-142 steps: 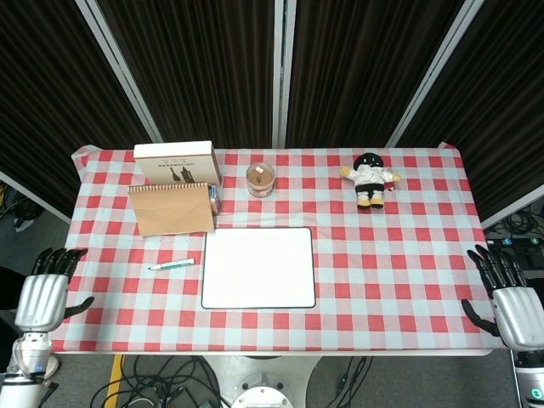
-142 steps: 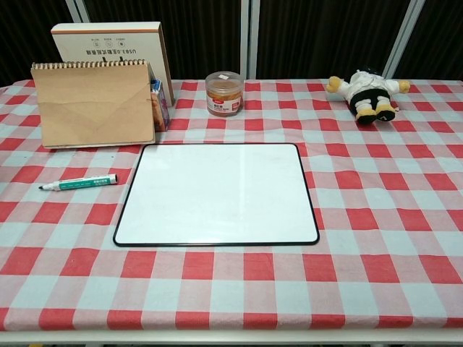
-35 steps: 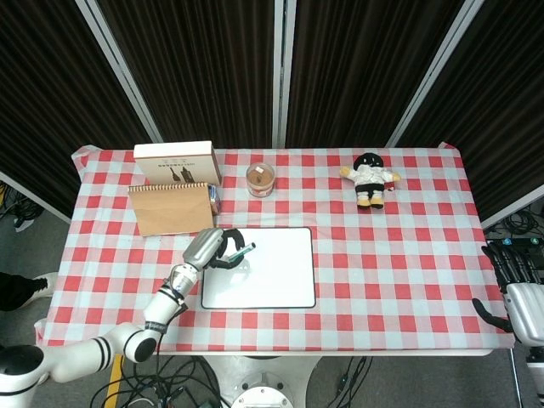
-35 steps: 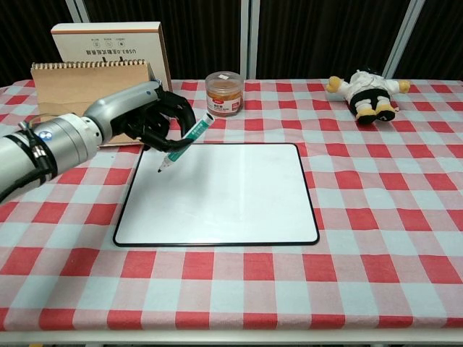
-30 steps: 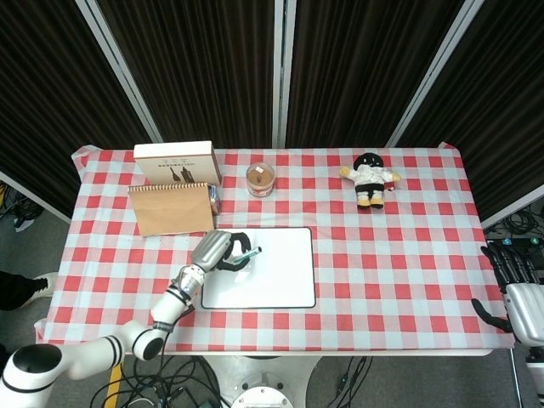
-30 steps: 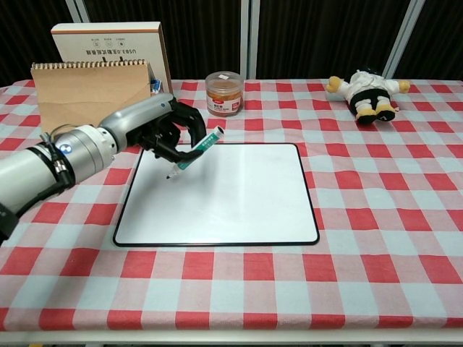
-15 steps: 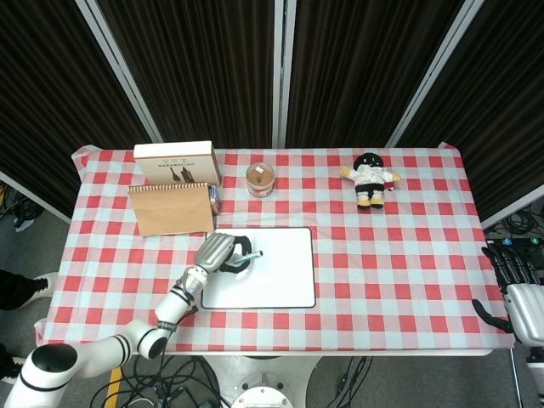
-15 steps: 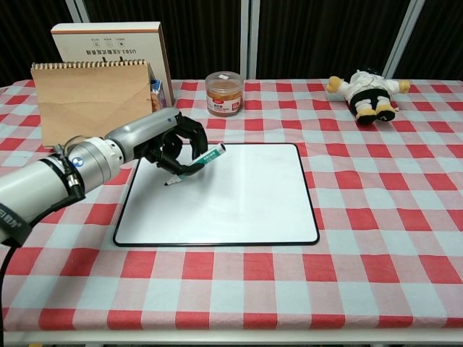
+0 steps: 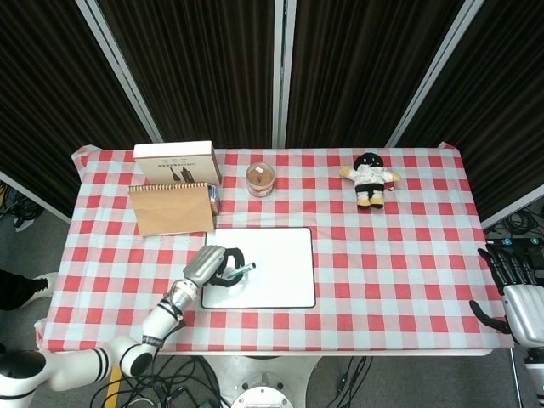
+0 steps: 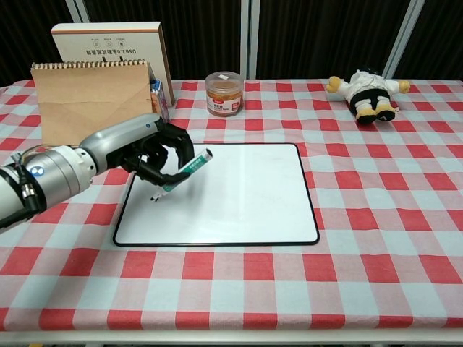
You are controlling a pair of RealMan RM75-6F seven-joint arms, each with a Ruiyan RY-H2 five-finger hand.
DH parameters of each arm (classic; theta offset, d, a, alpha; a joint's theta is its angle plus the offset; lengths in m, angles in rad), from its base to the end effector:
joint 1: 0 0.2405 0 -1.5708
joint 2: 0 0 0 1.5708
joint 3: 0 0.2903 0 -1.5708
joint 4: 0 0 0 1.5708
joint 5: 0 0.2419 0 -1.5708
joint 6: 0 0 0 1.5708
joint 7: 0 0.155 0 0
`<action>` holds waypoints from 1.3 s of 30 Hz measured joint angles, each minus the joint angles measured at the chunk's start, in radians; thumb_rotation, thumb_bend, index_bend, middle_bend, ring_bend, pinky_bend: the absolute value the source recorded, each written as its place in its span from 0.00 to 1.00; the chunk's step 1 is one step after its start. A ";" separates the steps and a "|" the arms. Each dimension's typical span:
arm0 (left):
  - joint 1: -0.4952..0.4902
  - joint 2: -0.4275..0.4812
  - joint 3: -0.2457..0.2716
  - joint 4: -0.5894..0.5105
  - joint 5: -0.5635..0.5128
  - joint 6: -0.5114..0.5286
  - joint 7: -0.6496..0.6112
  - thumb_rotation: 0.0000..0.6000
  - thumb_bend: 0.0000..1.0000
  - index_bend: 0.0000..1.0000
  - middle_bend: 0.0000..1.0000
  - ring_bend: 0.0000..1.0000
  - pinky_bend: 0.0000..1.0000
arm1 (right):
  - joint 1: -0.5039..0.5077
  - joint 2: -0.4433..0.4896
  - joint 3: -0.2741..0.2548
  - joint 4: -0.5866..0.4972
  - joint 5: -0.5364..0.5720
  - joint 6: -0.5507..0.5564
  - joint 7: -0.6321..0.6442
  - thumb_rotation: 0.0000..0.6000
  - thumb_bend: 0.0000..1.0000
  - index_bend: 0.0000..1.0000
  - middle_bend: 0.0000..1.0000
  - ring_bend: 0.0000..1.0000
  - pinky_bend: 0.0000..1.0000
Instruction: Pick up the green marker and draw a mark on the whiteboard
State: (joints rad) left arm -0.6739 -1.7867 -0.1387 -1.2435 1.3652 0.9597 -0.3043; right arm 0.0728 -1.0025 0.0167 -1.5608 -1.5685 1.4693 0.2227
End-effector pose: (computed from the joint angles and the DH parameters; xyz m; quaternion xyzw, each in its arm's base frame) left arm -0.1707 0.3478 -0.1280 -0.6483 -0.5468 -0.4690 0.2463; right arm -0.3718 -0.1860 0.1834 0.6058 -0.4097 0.3957 0.5555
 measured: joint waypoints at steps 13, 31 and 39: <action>-0.063 -0.072 -0.053 0.125 -0.047 -0.068 0.026 1.00 0.42 0.57 0.54 0.73 0.72 | 0.001 0.005 0.004 -0.004 0.017 -0.012 -0.003 1.00 0.20 0.00 0.03 0.00 0.00; -0.062 -0.146 -0.056 0.166 -0.066 -0.071 -0.010 1.00 0.42 0.57 0.54 0.73 0.72 | -0.005 0.012 0.001 -0.003 0.017 -0.010 -0.001 1.00 0.20 0.00 0.03 0.00 0.00; -0.079 -0.181 -0.063 0.120 -0.046 -0.053 0.010 1.00 0.42 0.57 0.54 0.73 0.72 | -0.015 0.022 0.002 -0.004 0.016 0.011 0.007 1.00 0.20 0.00 0.03 0.00 0.00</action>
State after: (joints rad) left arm -0.7525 -1.9674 -0.2016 -1.1232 1.3193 0.9064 -0.2939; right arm 0.0574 -0.9808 0.0188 -1.5650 -1.5521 1.4802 0.2297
